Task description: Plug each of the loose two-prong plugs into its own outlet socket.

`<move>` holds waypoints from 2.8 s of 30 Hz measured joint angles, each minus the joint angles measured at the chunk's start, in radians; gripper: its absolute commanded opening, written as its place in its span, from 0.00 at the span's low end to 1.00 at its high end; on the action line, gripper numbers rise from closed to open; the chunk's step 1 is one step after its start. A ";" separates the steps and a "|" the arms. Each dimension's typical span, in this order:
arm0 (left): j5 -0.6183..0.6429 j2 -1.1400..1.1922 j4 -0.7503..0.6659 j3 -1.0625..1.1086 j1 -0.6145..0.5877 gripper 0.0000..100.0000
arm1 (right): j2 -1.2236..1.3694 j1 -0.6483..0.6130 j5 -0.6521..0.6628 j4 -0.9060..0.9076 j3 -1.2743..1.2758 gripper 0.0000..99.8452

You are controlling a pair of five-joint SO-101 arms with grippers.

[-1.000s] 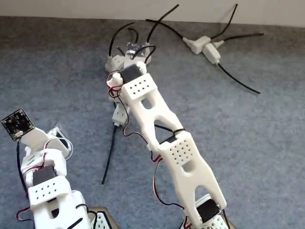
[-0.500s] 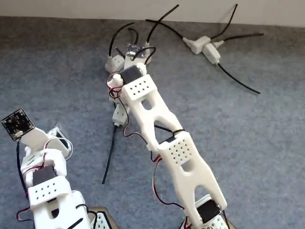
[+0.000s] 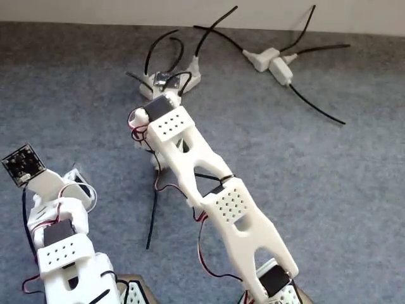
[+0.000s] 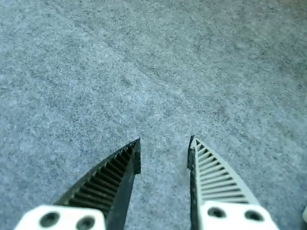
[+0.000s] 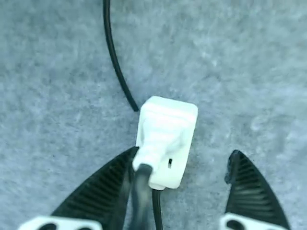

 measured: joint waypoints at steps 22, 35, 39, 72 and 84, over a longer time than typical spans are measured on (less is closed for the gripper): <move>-0.002 0.000 0.000 0.000 0.000 0.18 | 0.103 0.046 -0.017 -0.063 0.000 0.02; -0.002 0.000 0.000 0.000 0.000 0.18 | 0.097 0.284 0.152 0.040 -0.204 0.02; -0.002 0.000 0.000 0.000 0.000 0.18 | 0.097 0.361 0.328 0.040 -0.276 0.02; -0.002 0.000 0.000 0.000 0.000 0.18 | 0.094 0.436 1.086 0.052 -0.459 0.21; -0.002 0.000 0.000 0.000 0.000 0.18 | -0.115 0.485 1.086 0.058 -0.468 0.21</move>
